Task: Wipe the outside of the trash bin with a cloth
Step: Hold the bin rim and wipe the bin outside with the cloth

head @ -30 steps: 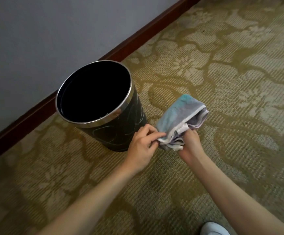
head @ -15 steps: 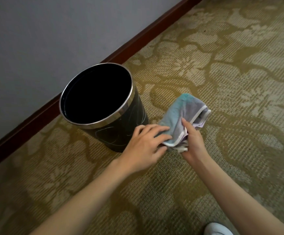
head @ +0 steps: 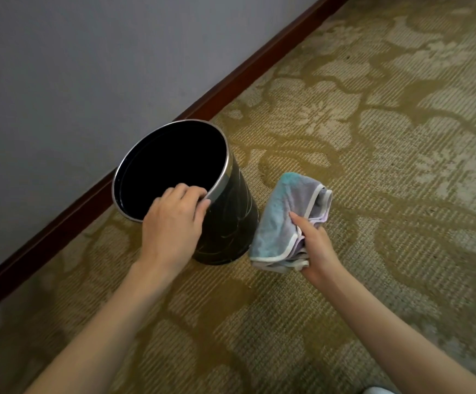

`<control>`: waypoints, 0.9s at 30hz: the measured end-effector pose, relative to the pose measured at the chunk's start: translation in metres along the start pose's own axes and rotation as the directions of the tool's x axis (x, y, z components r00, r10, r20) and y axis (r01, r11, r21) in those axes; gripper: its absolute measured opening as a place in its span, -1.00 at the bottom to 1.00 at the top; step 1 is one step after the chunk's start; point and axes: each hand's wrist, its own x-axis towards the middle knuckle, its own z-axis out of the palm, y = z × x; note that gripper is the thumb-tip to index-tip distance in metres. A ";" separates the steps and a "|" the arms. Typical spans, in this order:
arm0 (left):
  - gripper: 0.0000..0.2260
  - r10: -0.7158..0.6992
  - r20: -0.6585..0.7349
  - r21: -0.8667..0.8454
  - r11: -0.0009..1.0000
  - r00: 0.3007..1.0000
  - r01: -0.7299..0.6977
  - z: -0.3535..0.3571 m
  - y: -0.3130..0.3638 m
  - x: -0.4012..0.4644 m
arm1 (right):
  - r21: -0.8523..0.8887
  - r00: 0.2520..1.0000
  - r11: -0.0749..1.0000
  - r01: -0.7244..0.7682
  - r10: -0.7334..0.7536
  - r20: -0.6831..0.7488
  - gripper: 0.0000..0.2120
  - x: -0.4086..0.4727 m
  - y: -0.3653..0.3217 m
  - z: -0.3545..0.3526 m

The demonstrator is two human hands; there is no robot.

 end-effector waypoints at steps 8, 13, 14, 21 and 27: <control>-0.92 -0.022 0.034 0.035 0.999 0.999 0.021 -0.005 0.010 0.023 | -0.098 0.998 0.993 0.061 -0.059 0.026 -0.61 -0.001 -0.014 -0.001; -0.89 -0.036 0.083 0.196 0.980 0.996 0.019 -0.008 0.025 0.037 | -0.207 0.987 0.968 0.144 -0.126 0.098 -0.61 0.002 -0.027 0.019; -0.88 -0.019 0.089 0.216 0.976 0.996 -0.001 -0.005 0.029 0.035 | -0.219 0.986 0.964 0.148 -0.128 0.105 -0.61 0.002 -0.027 0.023; -0.91 -0.083 0.090 -0.039 0.995 0.992 0.087 0.002 0.018 0.018 | -0.368 0.980 0.909 0.194 -0.160 0.121 -0.61 0.009 -0.038 0.029; -0.86 -0.131 -0.001 0.015 0.991 0.991 0.131 0.006 0.026 0.018 | -0.517 0.959 0.809 0.280 -0.217 0.181 -0.61 0.006 -0.057 0.039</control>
